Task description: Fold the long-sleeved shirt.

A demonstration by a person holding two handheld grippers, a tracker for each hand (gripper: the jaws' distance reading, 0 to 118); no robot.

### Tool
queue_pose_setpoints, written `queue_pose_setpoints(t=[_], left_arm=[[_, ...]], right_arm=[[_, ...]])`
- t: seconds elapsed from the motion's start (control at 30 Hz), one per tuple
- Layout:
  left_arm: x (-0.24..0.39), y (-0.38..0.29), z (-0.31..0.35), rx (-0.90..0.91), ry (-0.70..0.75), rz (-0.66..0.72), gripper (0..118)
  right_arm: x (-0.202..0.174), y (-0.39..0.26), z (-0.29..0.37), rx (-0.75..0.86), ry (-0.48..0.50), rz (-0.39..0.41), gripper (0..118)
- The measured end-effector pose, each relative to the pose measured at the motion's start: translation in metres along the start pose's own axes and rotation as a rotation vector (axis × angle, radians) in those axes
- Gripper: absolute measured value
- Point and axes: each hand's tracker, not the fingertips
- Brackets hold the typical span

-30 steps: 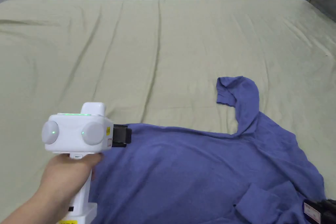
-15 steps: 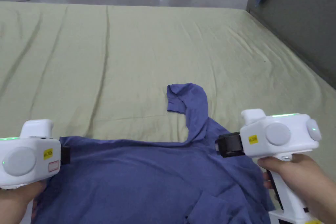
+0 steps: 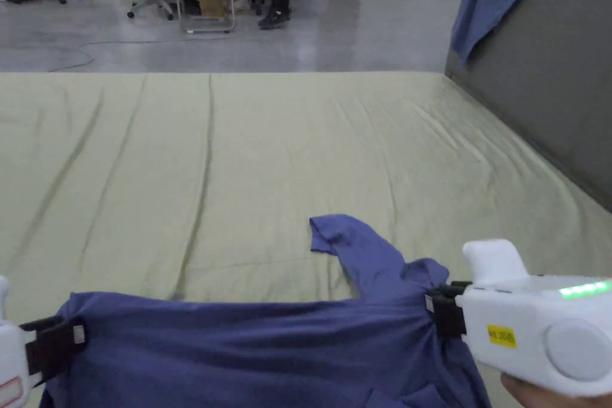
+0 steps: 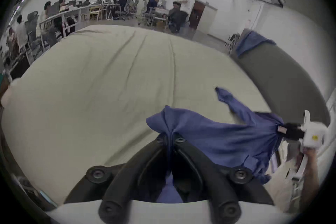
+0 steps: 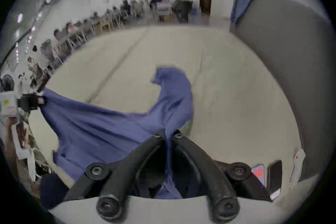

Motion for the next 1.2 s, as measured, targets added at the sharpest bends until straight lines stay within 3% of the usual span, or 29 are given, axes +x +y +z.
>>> queue_pose_setpoints(t=[0.23,0.6,0.7,0.8,0.9,1.1,1.2], left_arm=[[0.016,0.029,0.092,0.206,-0.093,0.149,0],[0.077,0.241,0.135,0.523,-0.084,-0.079,0],[0.085,0.307,0.125,0.55,-0.034,-0.108,0],[0.081,0.364,0.115,0.531,-0.06,-0.037,0],[0.087,0.41,0.115,0.612,-0.014,-0.058,0],[0.102,0.483,0.118,0.675,0.021,-0.099,0],[0.108,0.509,0.115,0.694,0.047,-0.056,0]], right_arm=[[-0.022,0.021,0.111,0.332,0.019,-0.039,1],[-0.039,0.233,0.173,0.699,-0.097,0.049,1],[-0.049,0.309,0.178,0.736,-0.163,0.095,1],[-0.055,0.382,0.176,0.727,-0.235,0.115,1],[-0.057,0.44,0.173,0.726,-0.26,0.079,1],[-0.062,0.52,0.161,0.74,-0.297,0.06,1],[-0.07,0.54,0.156,0.761,-0.331,0.074,1]])
